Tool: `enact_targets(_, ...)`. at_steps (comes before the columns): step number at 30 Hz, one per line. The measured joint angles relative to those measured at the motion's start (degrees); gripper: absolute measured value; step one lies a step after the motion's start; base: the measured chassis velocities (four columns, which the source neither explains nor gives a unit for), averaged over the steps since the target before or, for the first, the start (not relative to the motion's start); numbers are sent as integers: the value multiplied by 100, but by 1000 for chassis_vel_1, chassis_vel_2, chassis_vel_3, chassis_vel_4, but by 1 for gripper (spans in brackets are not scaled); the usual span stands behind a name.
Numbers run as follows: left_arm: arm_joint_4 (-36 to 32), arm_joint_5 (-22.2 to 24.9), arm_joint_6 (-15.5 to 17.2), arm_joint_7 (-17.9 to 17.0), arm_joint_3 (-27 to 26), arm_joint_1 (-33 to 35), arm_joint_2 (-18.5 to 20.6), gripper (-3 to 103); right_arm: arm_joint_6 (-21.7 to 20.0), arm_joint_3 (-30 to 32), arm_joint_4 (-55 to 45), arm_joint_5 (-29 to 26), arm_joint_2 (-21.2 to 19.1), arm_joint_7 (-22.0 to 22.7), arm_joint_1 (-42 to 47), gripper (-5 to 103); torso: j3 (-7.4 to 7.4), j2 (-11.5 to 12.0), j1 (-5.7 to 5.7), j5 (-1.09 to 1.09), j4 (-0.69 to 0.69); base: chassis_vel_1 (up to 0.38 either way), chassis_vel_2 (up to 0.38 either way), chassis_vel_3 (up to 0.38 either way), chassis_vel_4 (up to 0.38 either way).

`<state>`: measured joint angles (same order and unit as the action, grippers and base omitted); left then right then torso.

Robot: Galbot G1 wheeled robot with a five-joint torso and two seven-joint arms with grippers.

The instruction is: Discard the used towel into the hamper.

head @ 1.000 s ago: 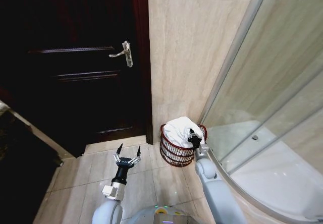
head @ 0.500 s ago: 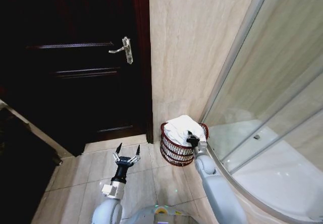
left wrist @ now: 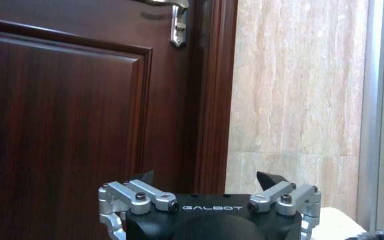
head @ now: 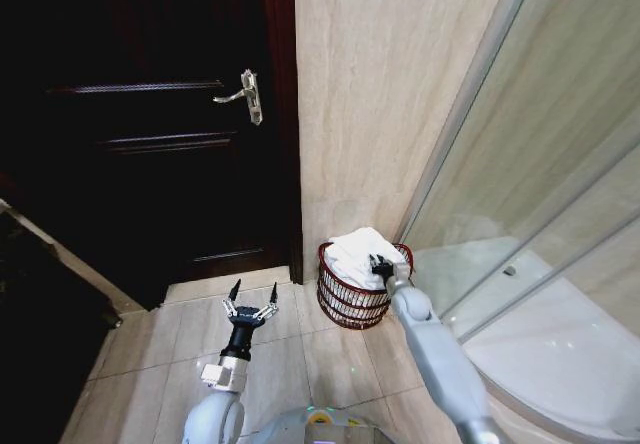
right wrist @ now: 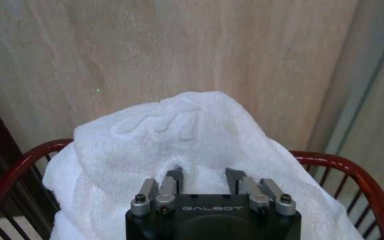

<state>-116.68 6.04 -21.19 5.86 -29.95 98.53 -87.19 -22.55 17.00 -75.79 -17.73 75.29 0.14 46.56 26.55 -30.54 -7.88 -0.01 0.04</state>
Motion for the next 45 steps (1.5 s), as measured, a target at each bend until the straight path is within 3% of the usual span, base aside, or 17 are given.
enact_targets(1,-2,-6,0,0,0,2,-2,100,-59,-7,46,6,16,-24,-64,44,1,-2,-1,0,0,0,0,0,0)
enact_targets(2,-7,-27,0,1,0,7,-9,100,-240,-15,130,11,63,-80,-192,55,3,-6,-3,0,1,0,0,0,0)
enact_targets(4,-9,-32,0,1,0,8,-12,100,-298,-16,152,9,82,-94,-225,55,3,-7,-3,0,0,0,0,0,0)
enact_targets(6,-29,-66,0,2,23,17,-29,100,-594,-27,300,49,194,-195,-347,71,8,-15,-6,0,1,0,0,0,0)
enact_targets(8,-38,-74,0,1,33,17,-34,100,-663,-21,330,66,213,-230,-365,71,9,-17,-7,0,1,0,0,0,0)
enact_targets(9,-63,-96,0,-1,42,23,-43,100,-912,-8,370,91,249,-275,-382,77,11,-20,-8,0,1,0,0,0,0)
enact_targets(11,-85,-104,0,-3,44,30,-48,100,-1094,1,360,91,257,-291,-355,77,12,-22,-9,0,2,0,0,0,0)
enact_targets(12,-92,-106,0,-4,44,34,-48,100,-1130,4,351,90,256,-293,-342,88,12,-23,-9,0,2,0,0,0,0)
enact_targets(14,-110,-110,0,-5,42,49,-46,100,-1288,7,311,90,244,-301,-260,88,14,-26,-10,1,3,0,0,0,0)
enact_targets(15,-116,-113,0,-5,40,58,-44,100,-1427,12,300,95,228,-324,-183,97,14,-28,-10,1,2,0,0,0,0)
enact_targets(19,-114,-135,-13,-18,60,59,-56,100,-1584,54,414,108,244,-358,-103,100,17,-33,-12,0,1,0,0,0,0)
enact_targets(25,-109,-167,-15,-45,103,47,-52,100,-1338,78,107,38,247,-125,56,100,22,-35,-15,2,2,0,0,0,0)
enact_targets(31,-109,-168,20,-78,146,-36,-10,100,-1325,35,-1493,-42,55,484,633,100,23,-40,-16,1,0,0,0,0,0)
enact_targets(34,-172,-144,78,-134,218,-126,-13,100,-973,-91,-2386,274,-12,1093,1054,100,23,-43,-16,0,0,0,0,0,0)
enact_targets(38,-240,-116,133,-143,224,-156,34,100,-631,-97,-2759,573,-6,1434,1223,100,25,-44,-17,1,0,0,0,0,0)
enact_targets(45,-242,-111,159,-317,224,-183,51,100,147,-10,-2198,678,58,919,842,100,26,-46,-18,1,1,0,0,0,0)
